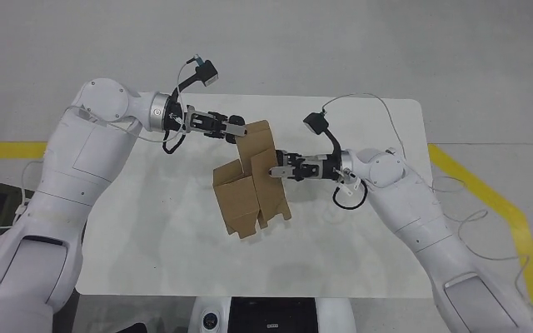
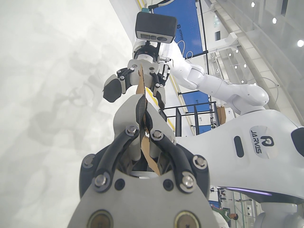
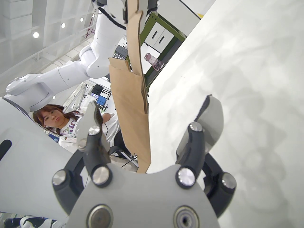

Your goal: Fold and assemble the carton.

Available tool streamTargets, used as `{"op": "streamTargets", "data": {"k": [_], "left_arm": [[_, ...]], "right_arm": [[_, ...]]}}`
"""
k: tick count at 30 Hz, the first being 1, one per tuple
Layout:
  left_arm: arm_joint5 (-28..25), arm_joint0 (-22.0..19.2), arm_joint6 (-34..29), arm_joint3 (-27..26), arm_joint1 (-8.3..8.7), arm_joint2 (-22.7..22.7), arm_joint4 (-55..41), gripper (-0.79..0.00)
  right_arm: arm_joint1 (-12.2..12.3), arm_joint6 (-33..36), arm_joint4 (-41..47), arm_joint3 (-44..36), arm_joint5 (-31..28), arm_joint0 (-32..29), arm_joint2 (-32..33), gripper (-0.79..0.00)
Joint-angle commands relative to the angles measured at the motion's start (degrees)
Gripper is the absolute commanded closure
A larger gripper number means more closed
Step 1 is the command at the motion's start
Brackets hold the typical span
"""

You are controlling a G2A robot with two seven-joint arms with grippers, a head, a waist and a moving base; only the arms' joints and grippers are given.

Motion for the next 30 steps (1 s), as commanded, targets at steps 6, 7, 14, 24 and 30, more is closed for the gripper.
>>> {"op": "streamTargets", "data": {"k": [6, 7, 14, 24, 30], "left_arm": [[-0.05, -0.46, 0.05, 0.05, 0.47, 1.04, -0.97, 0.0], [0.0, -0.48, 0.0, 0.03, 0.53, 1.17, -1.21, 0.0], [0.47, -0.88, -0.47, -0.45, 1.03, 2.14, -2.43, -0.249], [-0.36, -2.27, 0.37, 1.97, 2.32, -0.27, -5.58, -0.785], [-3.24, -1.6, 3.24, 2.85, 3.45, -1.72, -1.99, -0.785]], "right_arm": [[0.32, 0.13, 0.61, -0.25, 0.13, 0.61, -1.56, 0.0], [0.38, 0.11, 0.71, -0.31, 0.11, 0.67, -1.81, 0.0], [0.85, -0.4, 3.65, -0.96, -0.4, 0.65, -3.62, 0.0], [1.7, -0.98, 8.93, 0.95, -0.98, 0.97, -4.02, 0.0], [2.14, -1.97, 12.91, 2.22, 2.07, 1.34, -0.79, 0.0]]}}
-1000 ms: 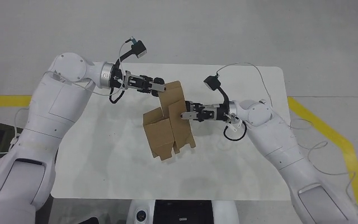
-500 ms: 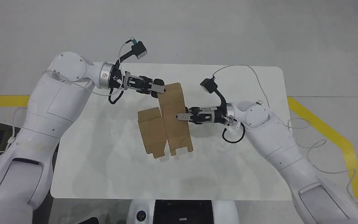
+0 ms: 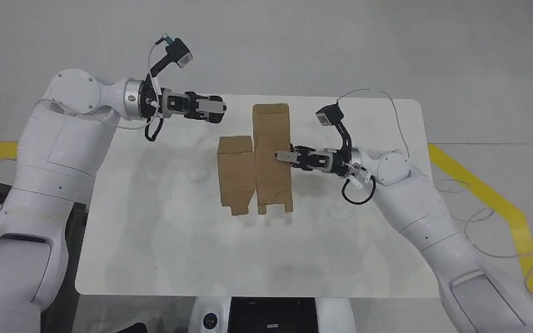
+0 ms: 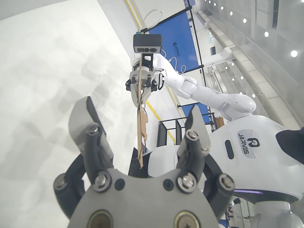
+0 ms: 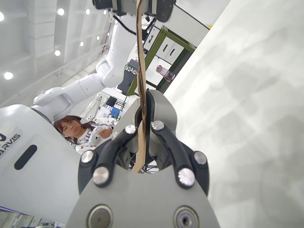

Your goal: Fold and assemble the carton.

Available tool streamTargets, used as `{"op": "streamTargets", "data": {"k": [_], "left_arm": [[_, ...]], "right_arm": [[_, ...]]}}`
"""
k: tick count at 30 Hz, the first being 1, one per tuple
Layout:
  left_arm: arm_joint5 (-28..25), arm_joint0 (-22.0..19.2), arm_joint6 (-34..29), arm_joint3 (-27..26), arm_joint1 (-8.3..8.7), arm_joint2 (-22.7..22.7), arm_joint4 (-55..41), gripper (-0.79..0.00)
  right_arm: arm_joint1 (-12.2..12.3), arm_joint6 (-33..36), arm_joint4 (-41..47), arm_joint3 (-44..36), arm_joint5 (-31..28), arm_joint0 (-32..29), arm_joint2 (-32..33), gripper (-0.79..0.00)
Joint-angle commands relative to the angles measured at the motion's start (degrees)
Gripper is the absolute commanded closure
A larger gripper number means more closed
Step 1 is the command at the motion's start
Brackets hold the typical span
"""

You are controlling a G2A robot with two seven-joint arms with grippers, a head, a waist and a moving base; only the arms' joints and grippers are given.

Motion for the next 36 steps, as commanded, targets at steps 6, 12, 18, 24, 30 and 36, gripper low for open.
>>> {"op": "streamTargets", "data": {"k": [6, 12, 18, 24, 30, 36], "left_arm": [[-1.69, 3.0, 1.72, -0.58, 0.87, 0.15, 2.48, -0.785], [-2.18, 4.42, 2.62, -0.52, 0.61, 0.95, 3.4, -0.785], [-0.2, 5.56, 3.08, -1.87, 0.26, 1.36, 3.19, -0.785], [2.04, 6.52, 1.63, -3.96, -0.01, 1.11, 0.2, -0.714], [3.74, 7.13, 0.49, -5.0, -0.33, 1.21, -0.88, -0.188], [4.76, 7.54, -0.6, -5.33, -0.65, 1.39, -1.21, 0.0]], "right_arm": [[0.48, -5.72, -0.97, -1.69, 5.64, -1.02, 3.35, 0.0], [0.51, -11.45, -3.52, -3.38, 8.66, -2.72, 4.82, 0.0], [0.44, -14.0, -5.9, -4.94, 10.08, -3.8, 5.73, 0.0], [0.17, -14.79, -7.33, -6.05, 10.64, -4.49, 5.92, 0.0], [-0.13, -15.04, -7.69, -6.21, 10.72, -4.78, 6.28, 0.0], [-0.38, -14.86, -7.79, -5.71, 10.32, -5.03, 6.81, 0.0]]}}
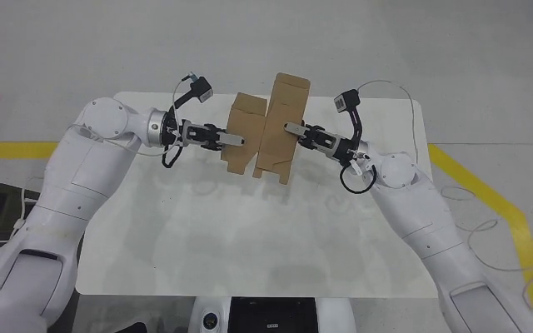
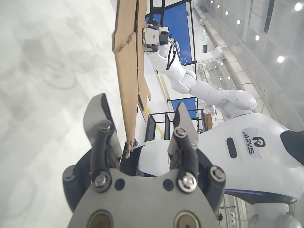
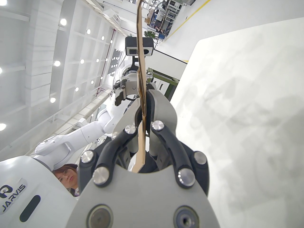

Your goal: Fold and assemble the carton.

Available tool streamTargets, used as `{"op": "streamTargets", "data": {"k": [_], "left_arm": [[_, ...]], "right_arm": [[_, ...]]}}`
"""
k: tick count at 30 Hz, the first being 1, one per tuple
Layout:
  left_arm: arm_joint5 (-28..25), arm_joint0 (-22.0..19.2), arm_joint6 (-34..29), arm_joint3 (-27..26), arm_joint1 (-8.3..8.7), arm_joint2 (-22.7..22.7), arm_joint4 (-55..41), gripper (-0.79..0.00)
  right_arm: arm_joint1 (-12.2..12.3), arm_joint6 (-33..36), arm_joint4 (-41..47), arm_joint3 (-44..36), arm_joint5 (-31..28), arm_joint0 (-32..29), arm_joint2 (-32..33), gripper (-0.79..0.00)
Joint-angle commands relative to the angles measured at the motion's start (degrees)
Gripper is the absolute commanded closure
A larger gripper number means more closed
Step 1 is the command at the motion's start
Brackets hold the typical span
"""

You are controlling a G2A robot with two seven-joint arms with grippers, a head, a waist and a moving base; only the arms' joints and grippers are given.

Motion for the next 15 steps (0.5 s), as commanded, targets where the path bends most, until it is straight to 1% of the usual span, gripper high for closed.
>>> {"op": "streamTargets", "data": {"k": [1, 6, 7, 8, 9, 15], "left_arm": [[0.38, 0.03, -0.37, 0.06, -0.11, 0.0, -0.3, 0.0], [0.84, 0.03, -1.44, 0.34, -0.39, -0.19, -1.32, 0.0], [0.96, 0.01, -1.64, 0.44, -0.44, -0.24, -1.46, 0.0], [1.16, 0.0, -1.85, 0.55, -0.49, -0.27, -1.67, 0.0], [1.41, -0.03, -2.12, 0.67, -0.55, -0.29, -1.93, 0.0], [2.29, -0.44, -3.14, 1.65, -0.97, -0.32, -2.71, 0.0]], "right_arm": [[-0.04, 0.33, 0.0, 0.67, -0.32, 0.0, 0.25, 0.0], [-0.36, 2.13, 1.0, 5.16, -2.53, 1.09, 0.73, 0.0], [-0.48, 2.57, 1.42, 6.42, -3.07, 1.56, 0.77, -0.185], [-0.61, 3.09, 1.84, 7.73, -3.59, 2.09, 0.75, -0.345], [-0.77, 3.67, 2.28, 9.07, -4.17, 2.64, 0.7, -0.785], [-2.12, 6.84, 6.17, 19.24, -8.97, 6.65, 0.06, -0.785]]}}
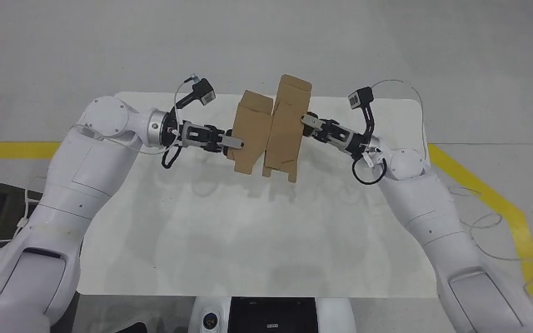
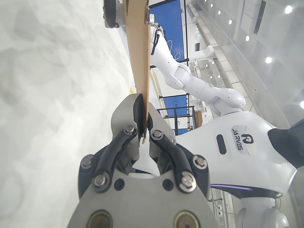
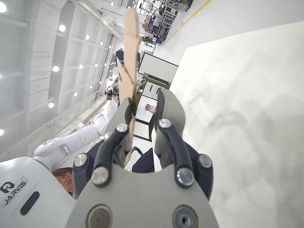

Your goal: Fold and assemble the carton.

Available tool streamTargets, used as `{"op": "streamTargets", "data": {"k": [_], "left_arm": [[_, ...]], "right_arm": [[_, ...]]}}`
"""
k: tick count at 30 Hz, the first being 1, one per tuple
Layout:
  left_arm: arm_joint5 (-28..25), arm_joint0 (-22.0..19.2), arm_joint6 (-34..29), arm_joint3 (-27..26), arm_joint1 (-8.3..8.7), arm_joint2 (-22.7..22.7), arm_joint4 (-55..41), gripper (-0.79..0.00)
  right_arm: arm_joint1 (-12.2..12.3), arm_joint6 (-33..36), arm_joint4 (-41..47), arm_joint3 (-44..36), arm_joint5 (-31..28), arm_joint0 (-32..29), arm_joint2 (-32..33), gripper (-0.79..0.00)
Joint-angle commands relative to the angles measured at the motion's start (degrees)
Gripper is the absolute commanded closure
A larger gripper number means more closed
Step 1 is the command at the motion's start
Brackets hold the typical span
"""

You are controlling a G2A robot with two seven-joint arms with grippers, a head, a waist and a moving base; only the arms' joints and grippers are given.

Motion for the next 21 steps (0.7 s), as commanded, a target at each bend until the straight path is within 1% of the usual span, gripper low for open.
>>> {"op": "streamTargets", "data": {"k": [1, 4, 8, 13, 21], "left_arm": [[0.26, -0.19, -0.39, 0.4, -0.12, -0.13, -0.43, 0.0], [0.35, -0.63, -1.24, 1.09, -0.18, -0.56, -0.58, 0.0], [-0.27, -1.33, -2.63, 2.04, -0.05, -1.15, 1.18, 0.0], [-0.57, -1.85, -2.71, 3.29, 0.31, -1.93, 4.03, 0.0], [0.27, -2.52, -3.55, 5.03, 1.09, -2.74, 7.3, 0.0]], "right_arm": [[-0.57, 0.51, 1.09, 3.99, -1.97, 1.37, -0.41, -0.785], [-1.48, 1.83, 1.86, 8.3, -5.19, 3.13, -1.29, -0.785], [-2.07, 4.42, 1.98, 8.49, -9.28, 4.38, -1.77, -0.785], [-1.22, 6.07, -0.46, 5.38, -7.64, 4.29, -1.62, -0.785], [-1.14, 6.24, -0.59, 5.13, -7.47, 4.26, -1.61, -0.785]]}}
